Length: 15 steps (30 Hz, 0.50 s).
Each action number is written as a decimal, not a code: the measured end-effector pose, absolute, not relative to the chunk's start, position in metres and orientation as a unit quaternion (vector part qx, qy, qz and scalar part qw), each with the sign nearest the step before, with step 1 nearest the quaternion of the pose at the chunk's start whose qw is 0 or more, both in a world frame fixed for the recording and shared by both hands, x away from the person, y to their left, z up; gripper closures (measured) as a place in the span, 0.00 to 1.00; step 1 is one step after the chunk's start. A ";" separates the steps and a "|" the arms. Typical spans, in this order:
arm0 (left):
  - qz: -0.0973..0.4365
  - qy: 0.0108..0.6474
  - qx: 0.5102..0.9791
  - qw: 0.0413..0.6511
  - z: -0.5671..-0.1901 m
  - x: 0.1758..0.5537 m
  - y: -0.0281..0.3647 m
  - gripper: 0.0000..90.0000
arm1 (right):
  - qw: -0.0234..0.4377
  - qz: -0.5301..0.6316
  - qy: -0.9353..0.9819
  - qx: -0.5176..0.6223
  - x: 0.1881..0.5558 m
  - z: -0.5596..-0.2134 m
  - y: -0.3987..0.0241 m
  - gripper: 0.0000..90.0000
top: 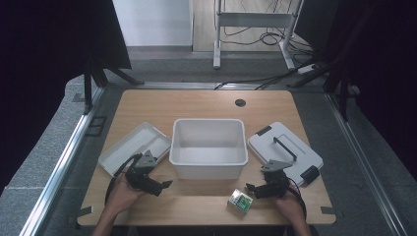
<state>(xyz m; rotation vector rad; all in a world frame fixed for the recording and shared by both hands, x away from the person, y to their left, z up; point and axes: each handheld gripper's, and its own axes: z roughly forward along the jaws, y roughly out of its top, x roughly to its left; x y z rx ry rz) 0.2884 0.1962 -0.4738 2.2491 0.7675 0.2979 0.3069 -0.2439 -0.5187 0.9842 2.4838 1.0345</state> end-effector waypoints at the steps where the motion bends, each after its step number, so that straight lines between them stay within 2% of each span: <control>1: 0.114 0.298 0.875 0.365 -0.476 0.287 0.194 0.00 | 0.138 0.358 0.859 0.340 0.307 -0.519 -0.244 0.07; 15: 0.096 0.301 0.885 0.341 -0.521 0.280 0.174 0.00 | 0.138 0.358 0.859 0.341 0.307 -0.519 -0.244 0.07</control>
